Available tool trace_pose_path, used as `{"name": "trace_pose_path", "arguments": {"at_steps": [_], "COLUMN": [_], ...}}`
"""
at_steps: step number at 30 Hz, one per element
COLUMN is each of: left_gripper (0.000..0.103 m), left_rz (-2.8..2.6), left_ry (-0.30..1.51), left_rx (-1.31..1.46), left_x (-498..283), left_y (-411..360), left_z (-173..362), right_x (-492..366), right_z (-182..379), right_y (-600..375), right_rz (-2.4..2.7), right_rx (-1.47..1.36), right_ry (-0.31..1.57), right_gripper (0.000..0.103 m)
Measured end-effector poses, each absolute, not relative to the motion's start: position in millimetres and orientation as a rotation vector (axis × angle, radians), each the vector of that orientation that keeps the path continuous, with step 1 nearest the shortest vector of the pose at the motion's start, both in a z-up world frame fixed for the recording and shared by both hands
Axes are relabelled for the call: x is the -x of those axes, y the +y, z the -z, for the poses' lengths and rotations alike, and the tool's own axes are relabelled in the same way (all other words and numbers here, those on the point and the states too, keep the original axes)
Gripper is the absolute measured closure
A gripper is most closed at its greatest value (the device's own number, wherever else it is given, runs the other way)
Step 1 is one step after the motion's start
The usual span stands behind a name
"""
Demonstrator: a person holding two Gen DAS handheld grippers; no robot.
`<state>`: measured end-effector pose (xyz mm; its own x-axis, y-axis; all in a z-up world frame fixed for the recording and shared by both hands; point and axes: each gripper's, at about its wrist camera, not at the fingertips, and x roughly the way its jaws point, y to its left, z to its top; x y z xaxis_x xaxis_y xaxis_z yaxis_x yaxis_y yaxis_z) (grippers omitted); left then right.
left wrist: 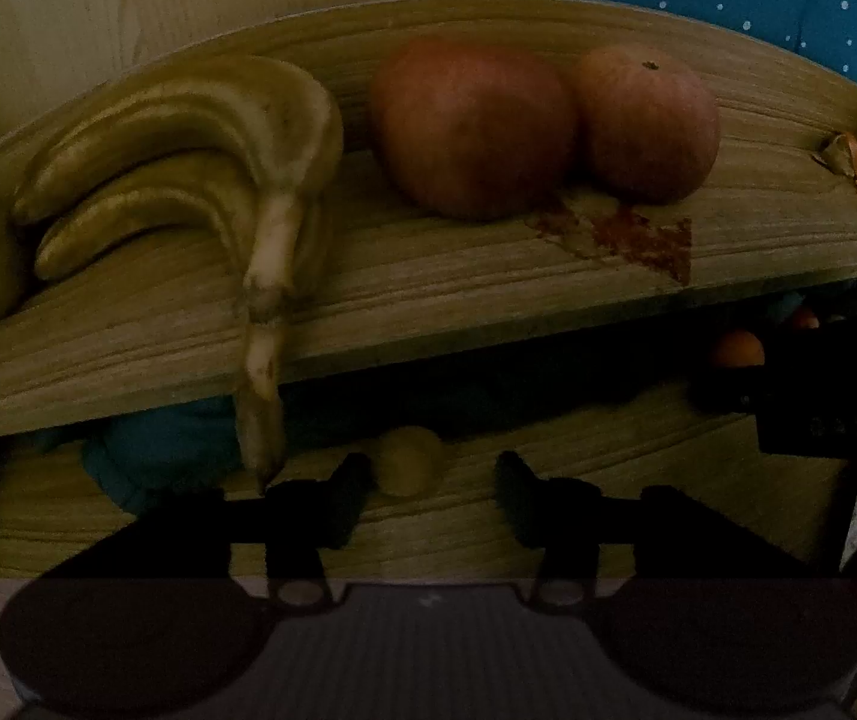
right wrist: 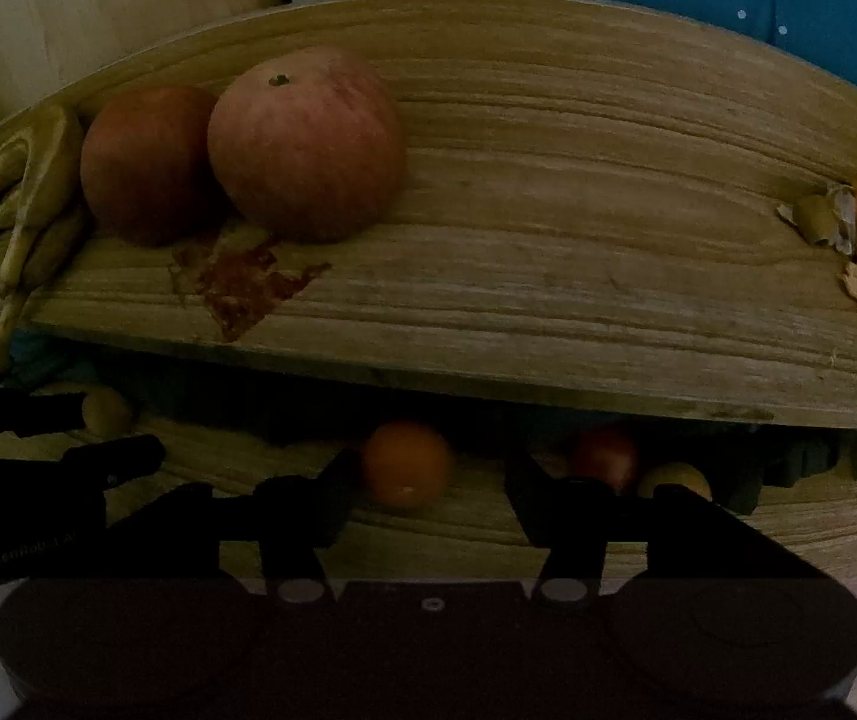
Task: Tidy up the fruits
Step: 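Grasp a tangerine with the right tool while the left tool grasps a small brown round fruit, then carry the brown fruit over the tray with the left tool while the right tool carries the tangerine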
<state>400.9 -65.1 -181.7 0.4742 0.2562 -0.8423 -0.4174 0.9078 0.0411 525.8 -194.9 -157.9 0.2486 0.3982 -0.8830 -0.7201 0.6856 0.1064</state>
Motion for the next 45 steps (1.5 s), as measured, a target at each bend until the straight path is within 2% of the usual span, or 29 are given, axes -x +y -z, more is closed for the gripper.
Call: {"name": "trace_pose_path", "arguments": {"at_steps": [3, 5, 10, 35, 45], "left_gripper": [0.070, 0.070, 0.071, 0.071, 0.071], "left_rz": [-0.409, -0.405, -0.399, -0.282, -0.276], "left_ry": [0.995, 0.995, 0.989, 0.999, 0.970], "left_rx": [0.182, 0.187, 0.197, 0.176, 0.152], "left_x": [-402, -402, -399, -362, -338], "left_y": [-64, -63, -63, -83, -82], "left_z": [181, 181, 180, 184, 168], "right_x": [-523, -524, -518, -470, -446], "right_z": [159, 160, 161, 152, 151], "right_y": [-192, -192, -189, -214, -219], "right_rz": [-0.777, -0.779, -0.782, -0.775, -0.749], "right_rx": [0.356, 0.357, 0.352, 0.330, 0.321], "right_ry": [1.064, 1.058, 1.050, 1.072, 1.073], "right_gripper": [0.057, 0.062, 0.068, 0.068, 0.068]}}
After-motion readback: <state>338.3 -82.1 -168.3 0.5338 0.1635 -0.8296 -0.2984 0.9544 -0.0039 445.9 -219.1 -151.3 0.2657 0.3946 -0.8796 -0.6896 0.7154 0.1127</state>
